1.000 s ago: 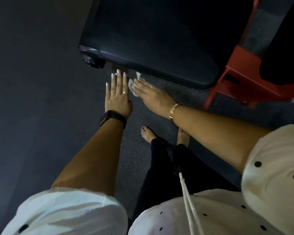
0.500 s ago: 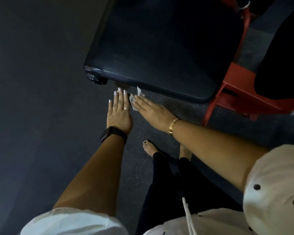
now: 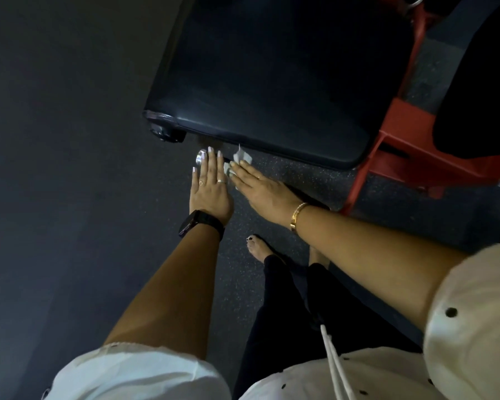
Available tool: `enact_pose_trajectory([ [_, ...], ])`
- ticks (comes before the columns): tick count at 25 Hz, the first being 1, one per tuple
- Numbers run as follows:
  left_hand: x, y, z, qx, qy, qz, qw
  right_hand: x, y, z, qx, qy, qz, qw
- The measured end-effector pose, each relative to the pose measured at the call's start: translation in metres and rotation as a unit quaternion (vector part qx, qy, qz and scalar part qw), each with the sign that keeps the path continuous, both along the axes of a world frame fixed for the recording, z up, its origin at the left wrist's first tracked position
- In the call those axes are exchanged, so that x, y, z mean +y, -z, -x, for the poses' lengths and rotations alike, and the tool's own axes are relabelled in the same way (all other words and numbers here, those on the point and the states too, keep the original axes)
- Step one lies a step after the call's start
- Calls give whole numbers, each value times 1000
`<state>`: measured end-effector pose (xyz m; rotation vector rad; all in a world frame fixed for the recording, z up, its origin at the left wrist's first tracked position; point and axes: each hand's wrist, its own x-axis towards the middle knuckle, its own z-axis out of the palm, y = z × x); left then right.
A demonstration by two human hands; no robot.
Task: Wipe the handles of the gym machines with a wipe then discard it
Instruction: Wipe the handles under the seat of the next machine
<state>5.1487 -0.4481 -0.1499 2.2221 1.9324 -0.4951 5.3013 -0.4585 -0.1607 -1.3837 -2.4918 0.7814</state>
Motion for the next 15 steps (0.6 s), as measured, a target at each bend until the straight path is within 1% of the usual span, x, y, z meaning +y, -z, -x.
enact_pose_trajectory([
  [2, 0, -1, 0, 7, -1, 1, 1000, -4, 4, -10, -34, -25, 6, 999],
  [4, 0, -4, 0, 19, 6, 5, 1000, -20, 8, -38, -55, -62, -1, 997],
  [7, -3, -6, -5, 23, 52, 8, 998, -55, 8, -90, -45, -65, -14, 997],
  [9, -7, -5, -14, 18, 90, 15, 996, -68, 9, -106, -19, -33, -12, 999],
  [11, -11, -1, -26, 24, 116, 23, 993, -58, 9, -92, 8, 22, 13, 1000],
  [13, -15, 3, -35, 30, 112, 23, 993, -33, 8, -59, 42, 94, 75, 992],
  [15, -17, 5, -41, 31, 96, 24, 995, -11, 7, -31, 74, 159, 144, 974],
])
